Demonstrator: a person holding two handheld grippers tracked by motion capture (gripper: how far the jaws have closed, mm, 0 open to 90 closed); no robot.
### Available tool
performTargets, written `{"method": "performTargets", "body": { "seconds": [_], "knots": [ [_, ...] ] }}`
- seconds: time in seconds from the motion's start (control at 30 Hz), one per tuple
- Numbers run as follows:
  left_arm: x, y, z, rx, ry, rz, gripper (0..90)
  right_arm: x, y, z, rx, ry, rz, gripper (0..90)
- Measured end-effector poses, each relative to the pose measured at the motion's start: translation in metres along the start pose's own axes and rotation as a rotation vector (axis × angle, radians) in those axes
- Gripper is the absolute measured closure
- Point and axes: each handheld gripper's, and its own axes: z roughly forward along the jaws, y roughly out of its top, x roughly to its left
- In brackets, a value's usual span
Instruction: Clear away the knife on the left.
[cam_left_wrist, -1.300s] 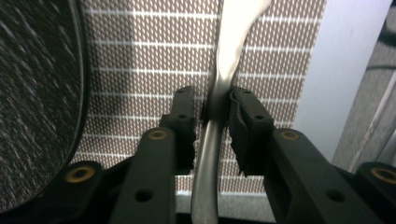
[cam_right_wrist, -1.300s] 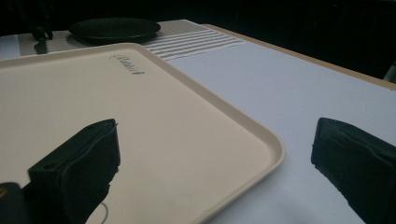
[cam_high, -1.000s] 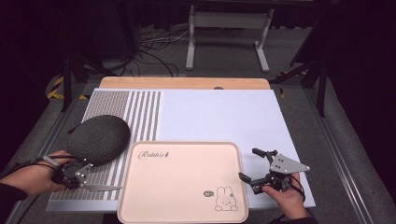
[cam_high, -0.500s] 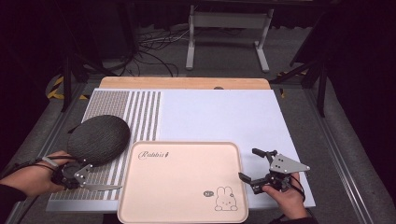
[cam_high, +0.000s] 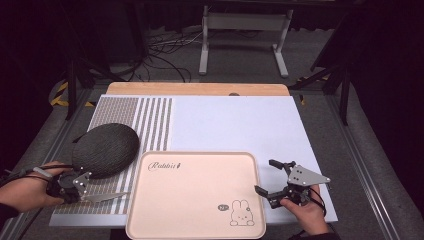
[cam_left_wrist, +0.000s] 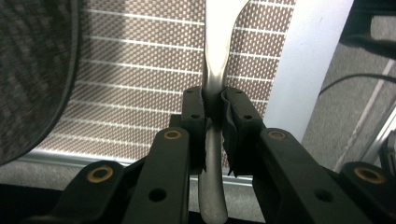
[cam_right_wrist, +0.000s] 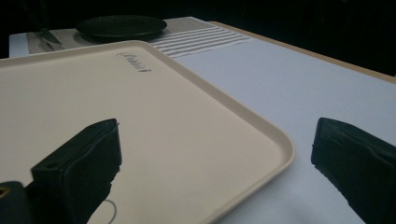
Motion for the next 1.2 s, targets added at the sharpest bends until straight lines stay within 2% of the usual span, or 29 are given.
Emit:
{"method": "performTargets", "body": {
  "seconds": [0.07,0.17,0.23,0.27,0.37,0.5,0.6,0.63,0.8,0.97,1.03,1.07,1.2],
  "knots": [
    [0.000,-0.001,-0.005,-0.021,0.002,-0.031,79.9,0.000,0.000,0.000,0.002,-0.001,0.001,2.4],
    [0.002,-0.001,-0.011,-0.047,-0.037,-0.112,79.9,0.000,0.000,0.000,0.003,-0.004,0.000,2.4],
    [0.004,0.002,-0.015,-0.043,-0.049,-0.169,79.9,0.000,0.000,0.000,0.003,-0.006,-0.001,2.4],
    [0.004,0.002,-0.015,-0.043,-0.049,-0.169,79.9,0.000,0.000,0.000,0.004,-0.006,-0.002,2.4],
    [0.007,0.007,-0.022,-0.059,-0.065,-0.218,79.9,0.000,0.000,0.000,0.005,-0.006,-0.002,2.5],
    [0.008,0.015,-0.029,-0.101,-0.113,-0.307,80.0,-0.001,0.000,-0.002,0.004,-0.007,0.002,2.4],
    [0.007,0.020,-0.030,-0.126,-0.164,-0.356,79.9,-0.001,0.000,-0.002,0.002,-0.008,0.004,2.4],
    [0.008,0.022,-0.031,-0.130,-0.185,-0.367,80.0,-0.001,0.000,-0.003,0.001,-0.007,0.004,2.5],
    [0.006,0.031,-0.036,-0.166,-0.221,-0.417,80.0,-0.001,0.000,-0.003,0.002,-0.004,0.005,2.5],
    [0.001,0.043,-0.041,-0.211,-0.222,-0.494,80.0,-0.002,0.000,-0.003,0.003,-0.005,0.007,2.5],
    [-0.001,0.047,-0.044,-0.252,-0.238,-0.533,80.0,-0.002,0.000,-0.003,0.003,-0.007,0.008,2.5],
    [-0.002,0.049,-0.044,-0.265,-0.250,-0.542,80.0,-0.002,0.000,-0.003,0.003,-0.006,0.005,2.5],
    [-0.005,0.061,-0.048,-0.291,-0.251,-0.565,80.0,-0.002,0.000,-0.003,0.006,-0.004,0.002,2.5]
  ]
}}
